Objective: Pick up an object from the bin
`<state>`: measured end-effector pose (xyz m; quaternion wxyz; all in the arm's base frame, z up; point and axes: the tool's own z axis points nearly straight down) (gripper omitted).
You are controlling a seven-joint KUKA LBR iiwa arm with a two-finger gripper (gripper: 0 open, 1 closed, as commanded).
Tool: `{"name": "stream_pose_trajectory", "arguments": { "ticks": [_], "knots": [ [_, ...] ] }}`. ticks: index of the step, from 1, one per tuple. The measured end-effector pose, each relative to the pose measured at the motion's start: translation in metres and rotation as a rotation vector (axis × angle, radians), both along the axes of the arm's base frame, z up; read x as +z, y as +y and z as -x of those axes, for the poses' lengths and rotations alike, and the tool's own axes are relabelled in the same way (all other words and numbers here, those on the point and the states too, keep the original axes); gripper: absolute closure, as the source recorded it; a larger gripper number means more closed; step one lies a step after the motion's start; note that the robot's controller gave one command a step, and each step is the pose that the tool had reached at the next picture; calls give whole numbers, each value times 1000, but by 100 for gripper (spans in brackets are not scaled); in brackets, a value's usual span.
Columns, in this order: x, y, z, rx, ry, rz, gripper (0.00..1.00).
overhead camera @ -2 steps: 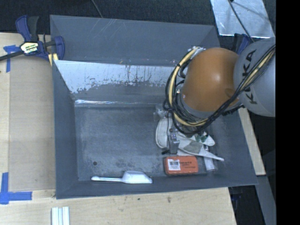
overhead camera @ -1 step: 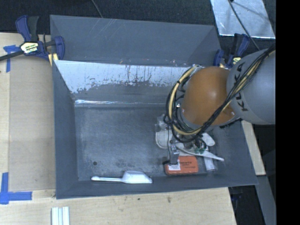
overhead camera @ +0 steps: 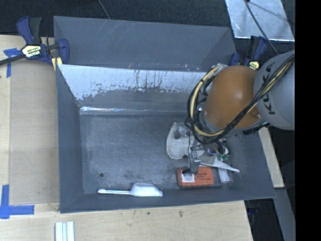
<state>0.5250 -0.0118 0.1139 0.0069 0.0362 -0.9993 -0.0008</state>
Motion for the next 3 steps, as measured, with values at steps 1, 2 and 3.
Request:
{"name": "stream_pose_trajectory", "arguments": {
  "ticks": [1, 2, 3],
  "knots": [
    [36, -18, -23, -150, -23, 2, 0],
    [15, -18, -38, -305, -20, 3, 0],
    [-13, -15, -33, -140, -18, 2, 0]
  ]
}}
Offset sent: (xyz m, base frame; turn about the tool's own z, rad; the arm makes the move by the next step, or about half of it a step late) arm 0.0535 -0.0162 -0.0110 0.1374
